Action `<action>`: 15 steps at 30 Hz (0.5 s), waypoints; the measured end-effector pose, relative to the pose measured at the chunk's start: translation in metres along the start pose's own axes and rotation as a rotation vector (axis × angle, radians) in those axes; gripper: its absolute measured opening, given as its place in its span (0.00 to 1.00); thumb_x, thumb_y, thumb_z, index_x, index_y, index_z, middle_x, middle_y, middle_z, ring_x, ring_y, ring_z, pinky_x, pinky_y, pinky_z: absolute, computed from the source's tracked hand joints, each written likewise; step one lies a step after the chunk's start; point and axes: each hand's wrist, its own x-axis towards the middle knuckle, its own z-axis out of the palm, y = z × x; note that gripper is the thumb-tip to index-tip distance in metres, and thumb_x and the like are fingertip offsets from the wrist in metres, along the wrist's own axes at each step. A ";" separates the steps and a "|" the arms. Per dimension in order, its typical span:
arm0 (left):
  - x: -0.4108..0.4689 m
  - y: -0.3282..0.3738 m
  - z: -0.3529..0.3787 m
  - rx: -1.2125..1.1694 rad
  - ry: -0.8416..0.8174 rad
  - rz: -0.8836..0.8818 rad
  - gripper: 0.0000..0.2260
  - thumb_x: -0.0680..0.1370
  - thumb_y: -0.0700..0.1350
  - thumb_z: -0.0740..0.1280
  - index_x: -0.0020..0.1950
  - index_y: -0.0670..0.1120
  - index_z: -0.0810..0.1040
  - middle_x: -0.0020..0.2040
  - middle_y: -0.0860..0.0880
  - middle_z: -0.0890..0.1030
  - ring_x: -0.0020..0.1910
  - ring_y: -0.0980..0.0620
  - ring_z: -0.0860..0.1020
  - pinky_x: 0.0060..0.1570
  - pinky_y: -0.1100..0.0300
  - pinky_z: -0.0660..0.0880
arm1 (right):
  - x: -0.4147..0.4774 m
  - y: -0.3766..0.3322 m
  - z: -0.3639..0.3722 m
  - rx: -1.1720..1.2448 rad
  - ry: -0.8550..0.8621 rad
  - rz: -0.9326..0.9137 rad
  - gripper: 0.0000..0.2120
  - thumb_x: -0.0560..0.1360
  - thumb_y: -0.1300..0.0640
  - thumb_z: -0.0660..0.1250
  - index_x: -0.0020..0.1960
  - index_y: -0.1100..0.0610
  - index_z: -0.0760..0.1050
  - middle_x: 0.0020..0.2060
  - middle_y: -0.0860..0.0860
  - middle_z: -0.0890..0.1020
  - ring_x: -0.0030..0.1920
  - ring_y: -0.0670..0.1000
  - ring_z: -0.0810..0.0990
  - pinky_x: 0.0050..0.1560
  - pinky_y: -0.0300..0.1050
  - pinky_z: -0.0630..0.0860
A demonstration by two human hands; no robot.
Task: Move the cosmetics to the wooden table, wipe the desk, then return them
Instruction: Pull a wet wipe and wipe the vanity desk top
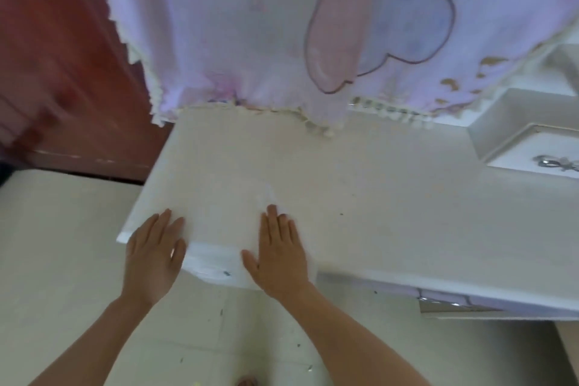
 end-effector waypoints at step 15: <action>-0.049 -0.081 -0.048 -0.086 -0.098 -0.274 0.20 0.71 0.45 0.59 0.60 0.37 0.75 0.63 0.34 0.72 0.63 0.34 0.67 0.52 0.34 0.70 | 0.033 -0.068 0.009 -0.251 -0.076 -0.482 0.33 0.65 0.50 0.71 0.67 0.59 0.67 0.66 0.54 0.73 0.61 0.51 0.75 0.63 0.43 0.69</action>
